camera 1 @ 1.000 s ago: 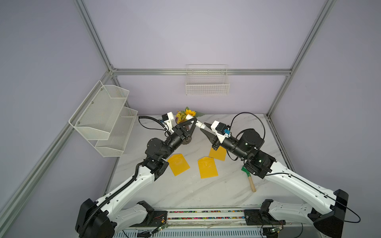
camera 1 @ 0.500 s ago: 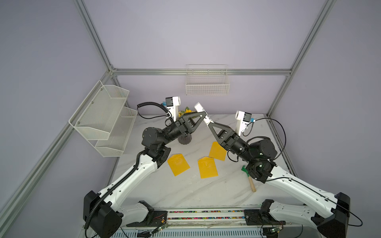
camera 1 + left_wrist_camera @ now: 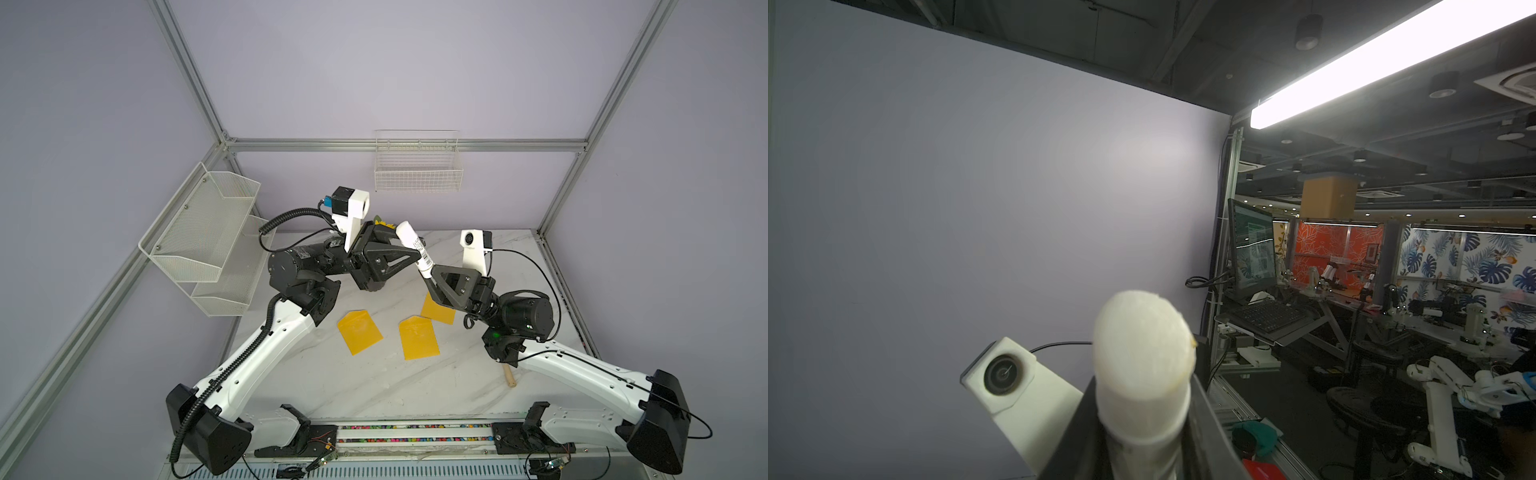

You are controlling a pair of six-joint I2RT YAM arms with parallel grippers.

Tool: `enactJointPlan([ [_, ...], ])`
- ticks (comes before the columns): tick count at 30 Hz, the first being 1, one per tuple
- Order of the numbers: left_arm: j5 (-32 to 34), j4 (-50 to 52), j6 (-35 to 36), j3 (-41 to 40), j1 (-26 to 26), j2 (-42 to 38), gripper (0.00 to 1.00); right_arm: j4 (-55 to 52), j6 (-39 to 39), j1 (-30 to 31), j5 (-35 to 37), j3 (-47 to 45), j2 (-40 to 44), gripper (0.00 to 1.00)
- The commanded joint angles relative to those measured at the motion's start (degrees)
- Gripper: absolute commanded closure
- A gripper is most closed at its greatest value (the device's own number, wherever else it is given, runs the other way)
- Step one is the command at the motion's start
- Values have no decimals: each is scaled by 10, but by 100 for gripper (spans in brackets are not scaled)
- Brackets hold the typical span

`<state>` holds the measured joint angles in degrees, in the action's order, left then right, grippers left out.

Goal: Seal the envelope with a glue stick
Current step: Unscrew the glue stick.

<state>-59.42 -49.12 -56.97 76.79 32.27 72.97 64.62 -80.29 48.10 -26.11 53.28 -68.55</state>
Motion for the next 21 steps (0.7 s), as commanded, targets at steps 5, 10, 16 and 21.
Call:
enactJointPlan([
  [5,98,240,204,-22,10,-104,97,-336,279,-2,106,10,106,47],
  [10,238,260,172,-61,10,-143,97,-341,441,-2,147,11,123,47],
  [16,389,266,46,-107,10,-167,97,-313,688,-2,112,67,86,47],
  [21,421,223,-44,-143,10,-166,97,-287,853,-2,76,92,38,50],
])
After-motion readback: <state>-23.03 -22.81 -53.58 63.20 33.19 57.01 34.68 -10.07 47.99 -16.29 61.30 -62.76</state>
